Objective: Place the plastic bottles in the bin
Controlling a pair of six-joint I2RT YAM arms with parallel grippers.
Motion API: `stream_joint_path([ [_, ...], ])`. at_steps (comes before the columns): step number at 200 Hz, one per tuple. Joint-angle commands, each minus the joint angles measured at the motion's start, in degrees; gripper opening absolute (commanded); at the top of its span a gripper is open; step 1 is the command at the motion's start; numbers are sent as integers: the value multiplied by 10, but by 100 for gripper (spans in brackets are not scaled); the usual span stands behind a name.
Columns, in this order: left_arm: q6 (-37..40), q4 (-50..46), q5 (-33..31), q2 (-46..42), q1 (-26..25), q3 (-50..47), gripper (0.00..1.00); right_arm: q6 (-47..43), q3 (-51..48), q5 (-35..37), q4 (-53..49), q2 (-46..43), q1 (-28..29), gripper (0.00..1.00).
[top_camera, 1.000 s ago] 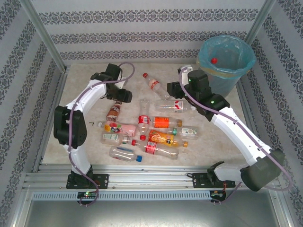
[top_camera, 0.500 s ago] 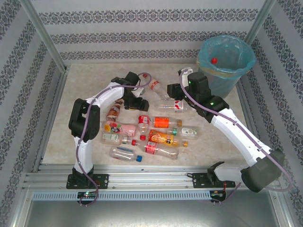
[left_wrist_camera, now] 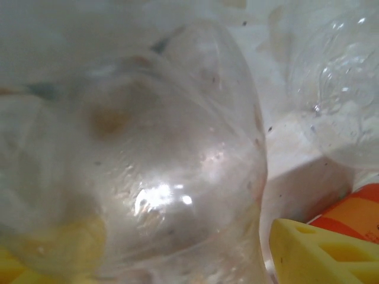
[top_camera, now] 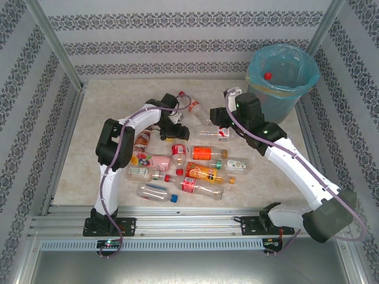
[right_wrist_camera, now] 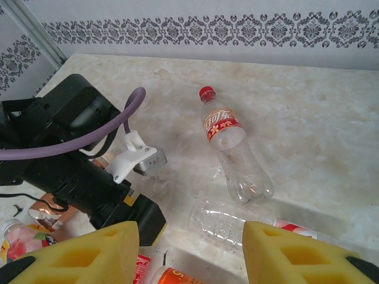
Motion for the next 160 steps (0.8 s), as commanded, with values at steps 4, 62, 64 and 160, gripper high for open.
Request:
stream_joint_path([
  [4, -18, 3, -8, 14, 2, 30, 71, -4, -10, -3, 6, -20, -8, 50],
  [62, -46, 36, -21, -7, 17, 44, 56, -8, -17, 0, 6, -31, -15, 50],
  [64, -48, 37, -21, -8, 18, 44, 56, -8, -17, 0, 6, -31, -15, 50],
  [160, -159, 194, -4, -206, 60, 24, 49, 7, -18, -23, 62, -53, -18, 49],
])
